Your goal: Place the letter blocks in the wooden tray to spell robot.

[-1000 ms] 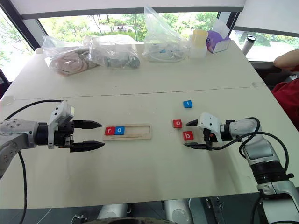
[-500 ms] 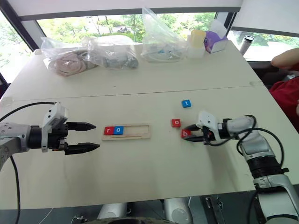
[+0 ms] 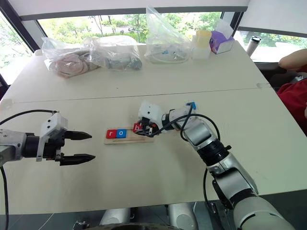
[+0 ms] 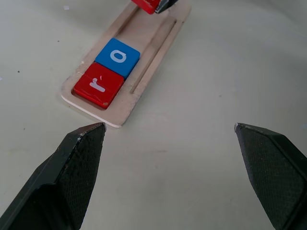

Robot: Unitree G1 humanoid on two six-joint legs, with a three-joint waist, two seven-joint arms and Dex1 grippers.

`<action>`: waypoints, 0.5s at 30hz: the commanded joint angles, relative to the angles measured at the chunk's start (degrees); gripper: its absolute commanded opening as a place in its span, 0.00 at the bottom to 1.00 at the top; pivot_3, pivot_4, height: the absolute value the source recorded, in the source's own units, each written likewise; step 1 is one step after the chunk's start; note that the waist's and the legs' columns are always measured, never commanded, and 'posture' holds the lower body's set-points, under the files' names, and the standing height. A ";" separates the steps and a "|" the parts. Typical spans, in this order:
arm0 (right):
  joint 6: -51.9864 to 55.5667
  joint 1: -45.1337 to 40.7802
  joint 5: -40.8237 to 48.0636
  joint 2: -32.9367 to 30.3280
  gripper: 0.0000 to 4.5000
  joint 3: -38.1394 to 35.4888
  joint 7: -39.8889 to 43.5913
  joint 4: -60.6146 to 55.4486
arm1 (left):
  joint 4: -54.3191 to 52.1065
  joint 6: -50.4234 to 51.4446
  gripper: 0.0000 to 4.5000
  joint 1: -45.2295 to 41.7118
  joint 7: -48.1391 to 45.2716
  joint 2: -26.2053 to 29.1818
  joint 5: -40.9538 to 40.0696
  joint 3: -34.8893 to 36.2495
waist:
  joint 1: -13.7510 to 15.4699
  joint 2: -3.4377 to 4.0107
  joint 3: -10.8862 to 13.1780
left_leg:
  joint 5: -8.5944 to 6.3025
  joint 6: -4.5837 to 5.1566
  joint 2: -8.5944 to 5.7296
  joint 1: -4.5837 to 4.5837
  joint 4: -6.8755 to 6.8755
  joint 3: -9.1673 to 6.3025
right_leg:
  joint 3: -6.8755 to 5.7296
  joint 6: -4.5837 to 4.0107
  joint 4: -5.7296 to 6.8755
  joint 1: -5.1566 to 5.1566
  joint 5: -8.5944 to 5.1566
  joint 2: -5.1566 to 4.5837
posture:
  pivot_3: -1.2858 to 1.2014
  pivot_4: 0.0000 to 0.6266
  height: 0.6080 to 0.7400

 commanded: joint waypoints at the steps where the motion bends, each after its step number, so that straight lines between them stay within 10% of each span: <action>1: -2.52 -2.69 -1.27 1.91 0.26 1.35 0.50 1.74 | -0.79 -1.94 1.00 -0.39 2.99 -1.75 0.57 3.12 | -0.12 0.00 0.00 | 0.00 0.00 0.00 0.01 0.00 0.00 | 0.00 0.00 0.01 0.00 0.00 0.01 | 0.52 0.24 1.00; 15: -6.64 -6.01 -4.63 7.37 0.26 3.79 1.50 9.37 | -1.28 -3.71 1.00 1.76 6.02 -3.75 1.86 3.06 | -0.37 -0.02 -0.01 | 0.00 0.00 0.07 0.09 -0.02 -0.06 | -0.03 -0.03 0.12 0.00 0.03 0.13 | 0.52 0.24 1.00</action>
